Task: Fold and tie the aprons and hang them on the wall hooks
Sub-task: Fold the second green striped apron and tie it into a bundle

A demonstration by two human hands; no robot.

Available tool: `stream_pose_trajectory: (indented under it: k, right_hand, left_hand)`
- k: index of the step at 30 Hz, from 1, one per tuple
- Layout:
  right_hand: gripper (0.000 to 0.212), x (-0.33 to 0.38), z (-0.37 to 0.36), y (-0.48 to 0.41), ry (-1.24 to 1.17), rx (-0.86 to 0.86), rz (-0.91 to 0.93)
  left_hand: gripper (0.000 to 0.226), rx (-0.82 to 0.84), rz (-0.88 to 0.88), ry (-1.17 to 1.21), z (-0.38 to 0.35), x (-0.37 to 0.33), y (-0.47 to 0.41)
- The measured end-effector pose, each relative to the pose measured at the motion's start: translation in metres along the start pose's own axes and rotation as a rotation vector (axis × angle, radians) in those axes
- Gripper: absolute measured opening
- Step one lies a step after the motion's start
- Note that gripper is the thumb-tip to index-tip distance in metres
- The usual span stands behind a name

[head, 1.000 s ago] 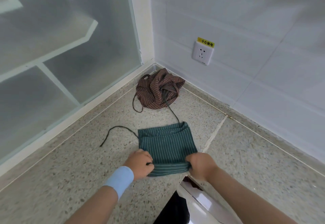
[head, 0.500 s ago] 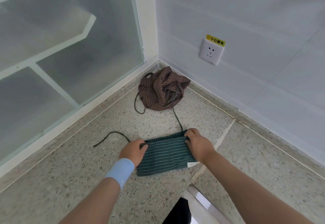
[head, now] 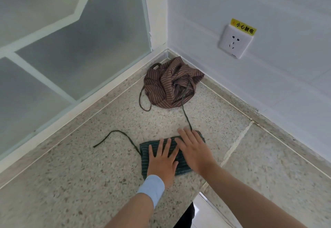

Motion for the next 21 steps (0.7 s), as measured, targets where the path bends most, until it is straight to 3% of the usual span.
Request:
stream_pose_trajectory:
  k: [5, 10, 15, 21]
  right_hand:
    - [0.070, 0.001, -0.052, 0.014, -0.092, 0.270, -0.069]
    - [0.062, -0.009, -0.056, 0.016, -0.089, 0.260, -0.123]
    - [0.063, -0.015, -0.062, 0.018, -0.042, 0.280, -0.135]
    - [0.068, -0.020, -0.046, 0.016, -0.020, 0.229, -0.222]
  left_hand:
    - [0.067, -0.085, 0.073, 0.152, -0.007, 0.025, 0.007]
    - [0.057, -0.188, 0.137, 0.179, -0.009, 0.063, 0.026]
    - [0.058, -0.111, 0.062, 0.152, -0.013, 0.073, 0.025]
    - [0.070, -0.067, -0.004, -0.085, 0.011, 0.075, 0.003]
Point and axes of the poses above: each hand's wrist, its own y-axis away from the middle knuckle, its own z-axis out of the back of the hand, x = y × z, the point moved 10 cm from there along -y, towards the middle knuckle, and after that the axes turned 15 degrees about y, right-handed, at the moved point
